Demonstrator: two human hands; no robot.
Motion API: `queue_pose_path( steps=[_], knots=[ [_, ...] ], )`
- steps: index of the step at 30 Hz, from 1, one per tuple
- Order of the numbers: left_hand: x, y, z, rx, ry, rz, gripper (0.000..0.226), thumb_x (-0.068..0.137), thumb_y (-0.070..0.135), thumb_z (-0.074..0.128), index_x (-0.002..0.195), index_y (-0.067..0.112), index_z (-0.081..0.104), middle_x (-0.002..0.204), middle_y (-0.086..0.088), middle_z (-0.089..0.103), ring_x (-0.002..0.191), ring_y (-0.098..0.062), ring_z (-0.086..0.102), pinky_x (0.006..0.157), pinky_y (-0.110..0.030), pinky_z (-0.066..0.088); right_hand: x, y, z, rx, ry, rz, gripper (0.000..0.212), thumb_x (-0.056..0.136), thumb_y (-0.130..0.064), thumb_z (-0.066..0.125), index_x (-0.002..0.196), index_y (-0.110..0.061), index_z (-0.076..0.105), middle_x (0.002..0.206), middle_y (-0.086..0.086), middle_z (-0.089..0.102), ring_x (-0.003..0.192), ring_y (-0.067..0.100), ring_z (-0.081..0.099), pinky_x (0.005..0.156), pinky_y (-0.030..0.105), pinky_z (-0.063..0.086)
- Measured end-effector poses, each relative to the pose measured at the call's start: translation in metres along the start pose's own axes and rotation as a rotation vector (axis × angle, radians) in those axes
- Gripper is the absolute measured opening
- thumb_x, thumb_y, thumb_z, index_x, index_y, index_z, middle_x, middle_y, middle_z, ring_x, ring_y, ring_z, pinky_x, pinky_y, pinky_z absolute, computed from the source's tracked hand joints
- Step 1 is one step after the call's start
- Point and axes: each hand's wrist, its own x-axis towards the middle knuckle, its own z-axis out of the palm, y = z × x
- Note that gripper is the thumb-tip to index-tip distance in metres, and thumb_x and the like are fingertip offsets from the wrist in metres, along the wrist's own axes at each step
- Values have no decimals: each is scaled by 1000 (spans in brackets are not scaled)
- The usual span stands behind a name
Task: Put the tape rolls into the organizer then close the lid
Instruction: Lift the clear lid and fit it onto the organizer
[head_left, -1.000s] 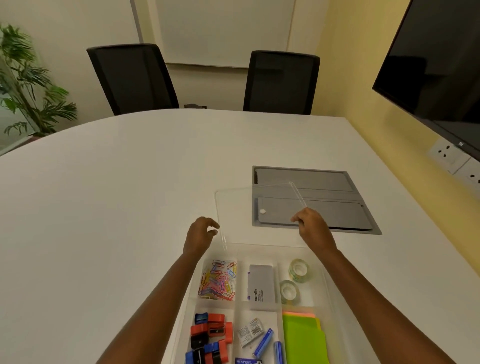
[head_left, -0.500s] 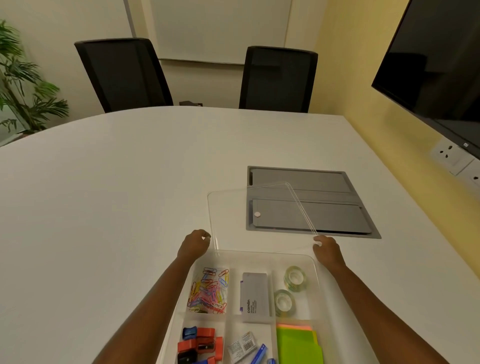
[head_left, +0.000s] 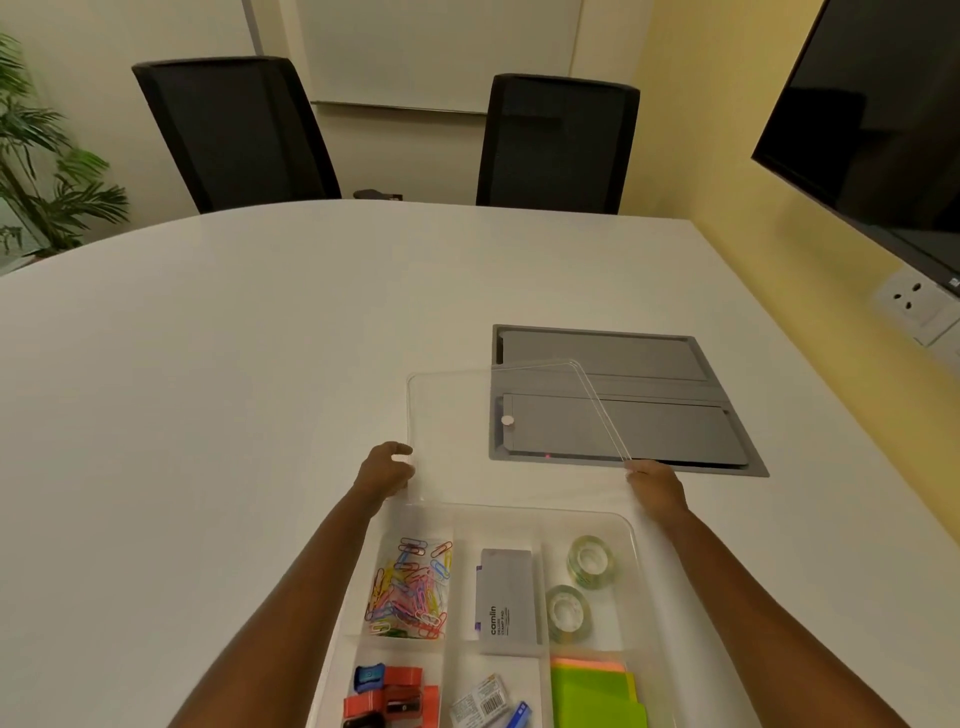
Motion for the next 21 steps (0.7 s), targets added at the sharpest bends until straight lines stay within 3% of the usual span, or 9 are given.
queue_pose_path(
  steps=[1,3,5,7,9,11,15,18,21],
  knots=[
    [-1,1,-1,-46,18,9,40,81,-11,46,119,1,51,91,-16,55,63,-15,49,58,-22,39,-1,-2,-2,16,27,-23,33,88,2,39,114,1,59,125,20,58,114,33,51,95,34,42],
    [-6,5,-3,-150,47,19,42,79,-17,44,116,-2,53,75,-12,54,62,-15,48,58,-21,40,-4,-9,-6,63,59,-81,37,88,6,37,119,0,57,130,18,56,116,32,51,95,34,44],
    [-11,10,-6,-236,60,27,41,79,-20,43,116,-6,53,67,-7,51,60,-15,49,59,-21,43,-6,-16,-11,138,83,-133,36,88,7,38,118,-1,57,123,18,59,96,24,56,71,19,49],
    [-18,17,-11,-325,61,37,39,81,-20,41,117,-10,50,70,-9,52,63,-17,53,60,-21,48,-10,-24,-16,187,99,-182,36,87,7,40,118,-2,57,106,13,59,72,13,52,46,3,42],
    [-24,25,-18,-439,57,36,36,83,-19,38,118,-14,48,85,-17,57,67,-19,55,59,-20,51,-15,-28,-21,235,124,-232,38,84,10,44,117,-4,59,99,8,55,69,13,50,37,-2,38],
    [-33,34,-27,-538,31,25,35,85,-19,37,118,-16,47,100,-22,56,70,-20,55,61,-22,52,-22,-33,-29,271,165,-296,39,81,13,47,113,-5,61,96,7,54,83,18,50,42,-5,39],
    [-61,39,-43,-678,-87,3,30,87,-15,39,116,-14,49,83,-15,57,72,-20,56,45,-13,54,-39,-42,-46,312,245,-424,27,81,9,56,102,-5,65,97,10,55,83,19,51,57,-9,40],
    [-81,36,-57,-747,-172,-15,16,87,-7,46,95,-7,60,79,-13,63,55,-14,67,43,-12,53,-58,-47,-59,330,256,-507,19,83,3,59,101,-2,65,103,7,51,85,17,52,61,-12,37],
    [-99,34,-67,-766,-244,-12,14,88,-3,48,84,-1,62,71,-9,72,46,-7,66,44,-12,54,-80,-47,-73,364,237,-638,21,85,1,58,87,-19,66,101,4,53,96,4,56,71,-10,37]
  ],
)
